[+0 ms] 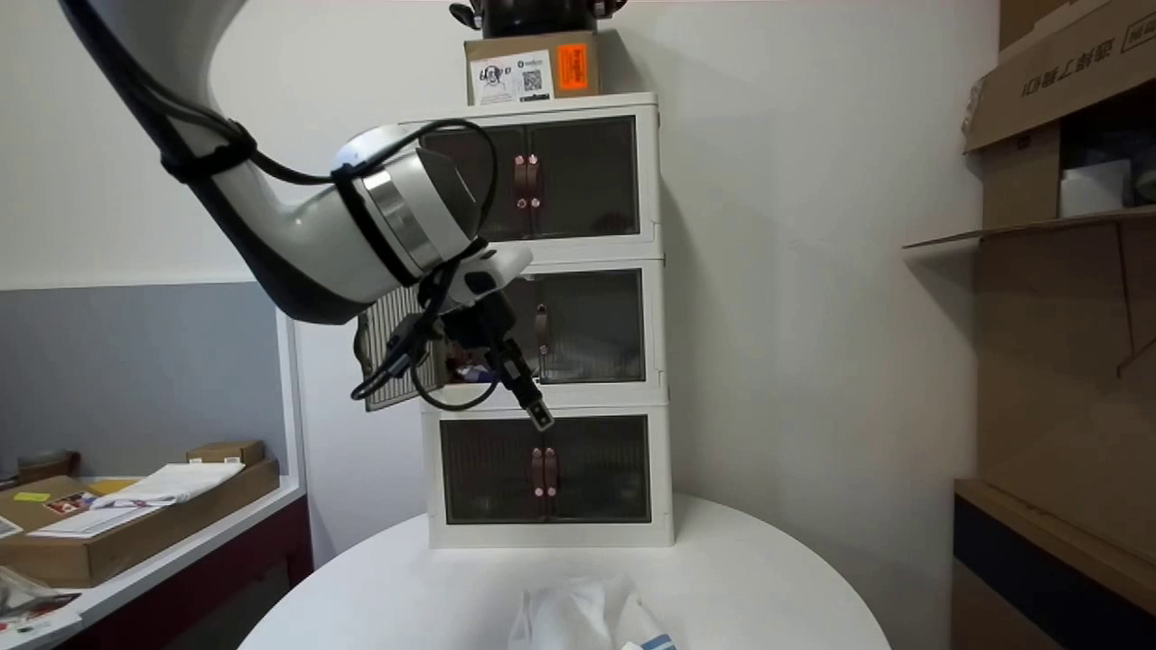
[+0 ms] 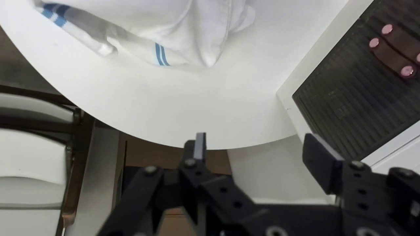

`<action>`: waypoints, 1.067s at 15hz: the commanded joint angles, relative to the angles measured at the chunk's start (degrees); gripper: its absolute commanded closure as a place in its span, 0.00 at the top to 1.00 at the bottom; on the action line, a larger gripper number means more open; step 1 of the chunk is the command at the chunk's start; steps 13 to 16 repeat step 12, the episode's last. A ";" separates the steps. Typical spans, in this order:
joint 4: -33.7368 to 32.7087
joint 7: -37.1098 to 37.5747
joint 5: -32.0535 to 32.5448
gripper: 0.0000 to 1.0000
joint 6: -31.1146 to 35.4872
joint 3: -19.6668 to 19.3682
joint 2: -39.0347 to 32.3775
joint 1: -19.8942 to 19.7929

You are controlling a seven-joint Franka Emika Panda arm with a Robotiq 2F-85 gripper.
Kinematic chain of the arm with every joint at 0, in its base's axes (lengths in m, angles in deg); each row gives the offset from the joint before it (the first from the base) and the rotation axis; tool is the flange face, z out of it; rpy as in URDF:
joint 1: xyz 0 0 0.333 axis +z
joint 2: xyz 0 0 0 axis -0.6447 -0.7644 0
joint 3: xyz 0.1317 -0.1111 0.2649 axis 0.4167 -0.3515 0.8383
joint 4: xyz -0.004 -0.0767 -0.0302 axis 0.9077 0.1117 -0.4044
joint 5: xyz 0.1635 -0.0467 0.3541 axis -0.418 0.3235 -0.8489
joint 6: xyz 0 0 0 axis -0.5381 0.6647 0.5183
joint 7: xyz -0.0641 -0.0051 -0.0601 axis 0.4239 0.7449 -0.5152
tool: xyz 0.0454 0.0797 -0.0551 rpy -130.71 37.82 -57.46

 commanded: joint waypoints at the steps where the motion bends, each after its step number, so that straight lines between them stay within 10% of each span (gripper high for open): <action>1: 0.51 -7.57 -10.56 0.81 3.32 14.15 -4.72 -13.81; 4: -0.46 -10.92 -14.34 0.99 2.22 20.01 -6.50 -17.78; 16: -0.60 -10.87 -14.08 0.99 2.11 20.21 -6.99 -18.40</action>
